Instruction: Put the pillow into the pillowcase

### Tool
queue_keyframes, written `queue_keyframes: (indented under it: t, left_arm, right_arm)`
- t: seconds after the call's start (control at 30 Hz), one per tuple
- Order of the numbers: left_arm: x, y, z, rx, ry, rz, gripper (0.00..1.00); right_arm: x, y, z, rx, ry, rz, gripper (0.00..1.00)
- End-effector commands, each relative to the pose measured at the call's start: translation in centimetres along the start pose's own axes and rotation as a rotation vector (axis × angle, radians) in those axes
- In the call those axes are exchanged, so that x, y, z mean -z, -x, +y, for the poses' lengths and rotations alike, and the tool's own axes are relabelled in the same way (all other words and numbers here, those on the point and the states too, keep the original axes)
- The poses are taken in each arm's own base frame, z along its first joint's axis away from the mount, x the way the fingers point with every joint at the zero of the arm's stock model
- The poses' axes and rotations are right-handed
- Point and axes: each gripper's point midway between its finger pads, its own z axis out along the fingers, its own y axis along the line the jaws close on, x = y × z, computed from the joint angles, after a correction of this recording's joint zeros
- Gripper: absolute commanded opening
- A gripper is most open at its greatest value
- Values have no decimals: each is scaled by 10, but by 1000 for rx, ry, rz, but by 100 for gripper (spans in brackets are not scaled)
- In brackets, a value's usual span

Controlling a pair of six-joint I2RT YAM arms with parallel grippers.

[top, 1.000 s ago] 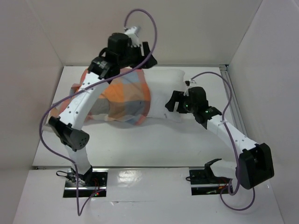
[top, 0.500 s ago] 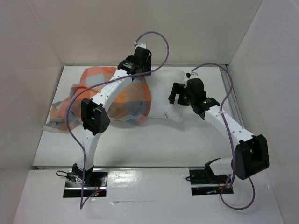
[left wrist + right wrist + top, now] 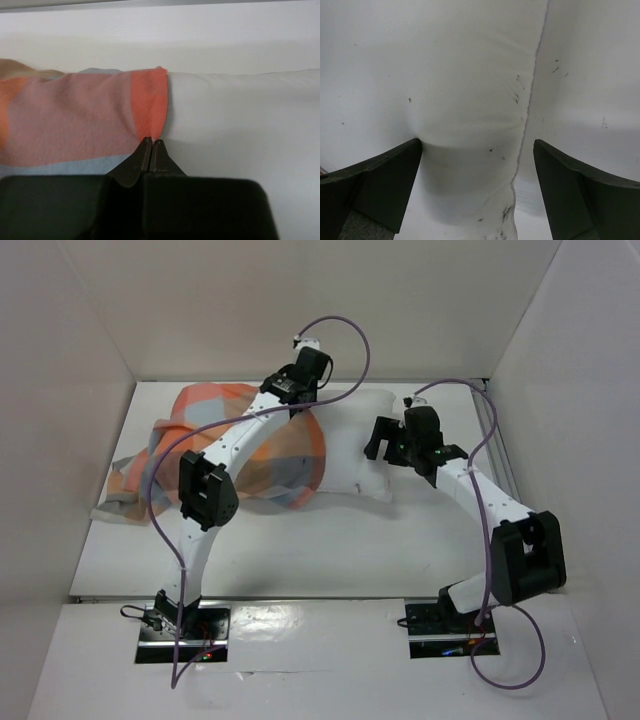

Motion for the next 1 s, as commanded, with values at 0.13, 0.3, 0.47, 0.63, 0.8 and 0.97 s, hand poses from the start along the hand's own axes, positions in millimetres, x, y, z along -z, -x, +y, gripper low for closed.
queue_keyframes:
  t: [0.13, 0.3, 0.47, 0.63, 0.8, 0.97]
  left_arm:
    - [53, 47, 2, 62, -105, -78, 0]
    - [119, 58, -73, 75, -575, -65, 0]
    - [199, 71, -150, 84, -993, -69, 0]
    - [292, 81, -198, 116, -1455, -26, 0]
    - [310, 97, -209, 182, -1607, -24, 0]
    - [241, 91, -183, 293, -1545, 121, 0]
  right_arm:
    - [-29, 26, 14, -53, 122, -37, 99]
    - [-45, 25, 56, -108, 402, 9, 43]
    - [-3, 47, 134, -72, 639, -80, 0]
    - [72, 104, 169, -4, 773, -283, 0]
    - [87, 93, 165, -28, 735, -310, 0]
    - [47, 48, 127, -32, 586, -193, 0]
